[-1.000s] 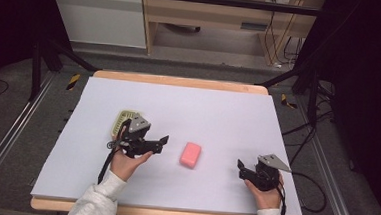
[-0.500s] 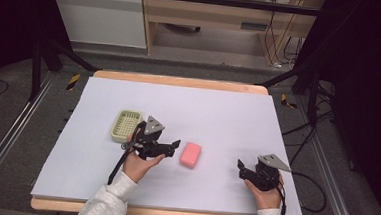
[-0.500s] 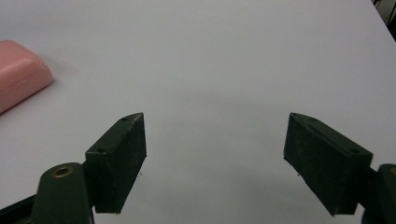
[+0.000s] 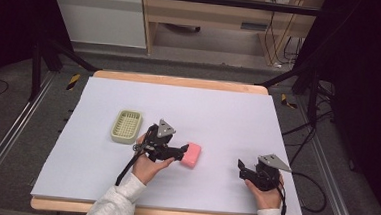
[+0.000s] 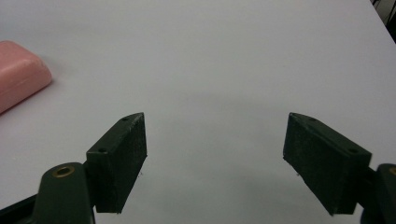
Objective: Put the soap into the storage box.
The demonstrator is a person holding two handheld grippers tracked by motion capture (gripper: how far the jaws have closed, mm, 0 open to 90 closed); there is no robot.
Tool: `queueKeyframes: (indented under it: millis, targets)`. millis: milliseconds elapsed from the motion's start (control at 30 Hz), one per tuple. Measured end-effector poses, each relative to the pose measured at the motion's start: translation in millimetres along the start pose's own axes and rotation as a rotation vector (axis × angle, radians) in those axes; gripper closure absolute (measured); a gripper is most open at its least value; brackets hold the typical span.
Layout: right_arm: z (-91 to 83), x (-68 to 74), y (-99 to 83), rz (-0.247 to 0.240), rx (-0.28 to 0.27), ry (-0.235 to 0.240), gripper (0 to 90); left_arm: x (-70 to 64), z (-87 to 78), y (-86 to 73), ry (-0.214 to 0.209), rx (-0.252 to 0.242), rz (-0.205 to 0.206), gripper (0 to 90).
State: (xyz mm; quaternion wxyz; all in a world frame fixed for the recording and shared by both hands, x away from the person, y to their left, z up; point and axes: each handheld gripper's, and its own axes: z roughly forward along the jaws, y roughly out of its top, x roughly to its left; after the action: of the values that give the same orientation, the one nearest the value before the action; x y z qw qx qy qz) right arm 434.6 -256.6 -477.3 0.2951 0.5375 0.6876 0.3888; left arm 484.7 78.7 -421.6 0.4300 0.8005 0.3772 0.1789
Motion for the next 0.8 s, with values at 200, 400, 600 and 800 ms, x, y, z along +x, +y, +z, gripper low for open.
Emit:
queueKeyframes:
  millis: [200, 400, 600, 800]
  targets:
    - [-0.1, 0.2, -0.1, -0.002, -0.001, -0.001, 21.7, -4.5, 7.6, -0.9, -0.003, 0.021, 0.002, 21.9]
    - [-0.5, -0.3, 0.2, 0.002, -0.006, -0.003, 21.7, -11.3, 14.4, -2.4, -0.014, 0.039, 0.016, 21.9]
    - [-0.6, 0.0, 0.3, 0.002, -0.003, -0.003, 22.2, -17.4, 21.6, -3.7, -0.017, 0.062, 0.03, 21.9]
    - [-0.7, 0.5, 0.4, -0.002, -0.004, -0.003, 23.1, -22.4, 30.2, -4.7, -0.015, 0.086, 0.038, 21.7]
